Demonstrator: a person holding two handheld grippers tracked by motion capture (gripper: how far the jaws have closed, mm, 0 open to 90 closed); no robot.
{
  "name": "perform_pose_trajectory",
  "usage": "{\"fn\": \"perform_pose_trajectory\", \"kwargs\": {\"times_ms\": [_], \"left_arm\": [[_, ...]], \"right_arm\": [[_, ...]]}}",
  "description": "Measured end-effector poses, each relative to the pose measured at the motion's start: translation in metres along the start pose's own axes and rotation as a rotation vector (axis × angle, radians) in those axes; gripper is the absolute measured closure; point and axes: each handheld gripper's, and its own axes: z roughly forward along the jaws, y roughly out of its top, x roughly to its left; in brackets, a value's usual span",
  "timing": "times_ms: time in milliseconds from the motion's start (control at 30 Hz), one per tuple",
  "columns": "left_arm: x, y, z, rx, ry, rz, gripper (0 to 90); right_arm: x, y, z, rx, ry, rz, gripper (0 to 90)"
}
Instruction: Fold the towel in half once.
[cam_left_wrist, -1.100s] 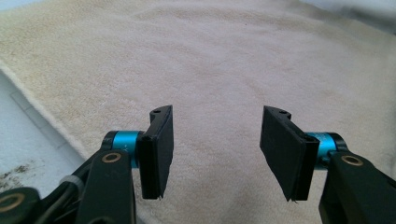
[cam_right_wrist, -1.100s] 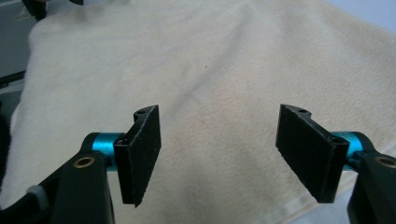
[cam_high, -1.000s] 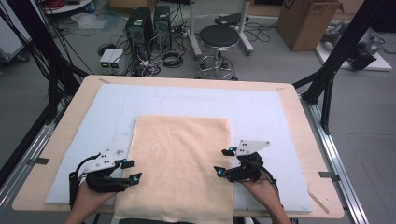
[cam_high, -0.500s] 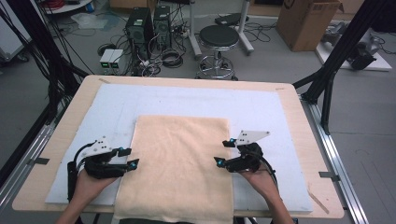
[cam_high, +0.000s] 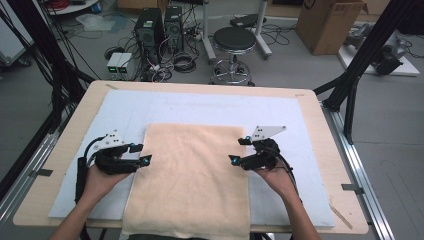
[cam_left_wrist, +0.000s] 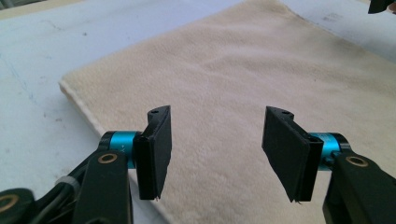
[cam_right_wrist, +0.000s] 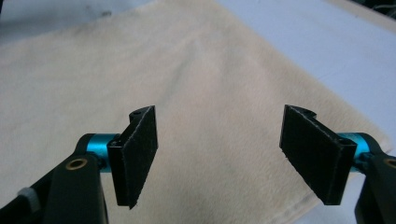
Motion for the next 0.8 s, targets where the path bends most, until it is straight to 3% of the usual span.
{"fn": "perform_pose_trajectory", "kwargs": {"times_ms": [233,333,567,667,733,800], "left_arm": [[0.005,0.01,0.007,-0.003,-0.001,-0.001,42.9],[0.013,0.013,0.011,-0.015,0.002,-0.028,43.3],[0.04,0.017,0.031,-0.014,0.089,-0.071,44.8],[0.05,0.021,0.039,-0.025,0.1,-0.082,45.2],[0.055,0.024,0.045,0.002,0.109,-0.084,45.5],[0.058,0.026,0.049,-0.002,0.112,-0.094,45.5]], "right_arm": [[-0.008,0.005,0.002,0.004,0.002,0.0,27.3],[-0.012,0.005,0.005,0.015,0.001,0.01,27.5],[-0.031,0.009,0.014,0.033,-0.026,0.022,28.8],[-0.04,0.013,0.018,0.044,-0.02,0.032,29.6],[-0.043,0.015,0.019,0.03,-0.032,0.027,30.5],[-0.049,0.015,0.021,0.029,-0.028,0.049,30.4]]}}
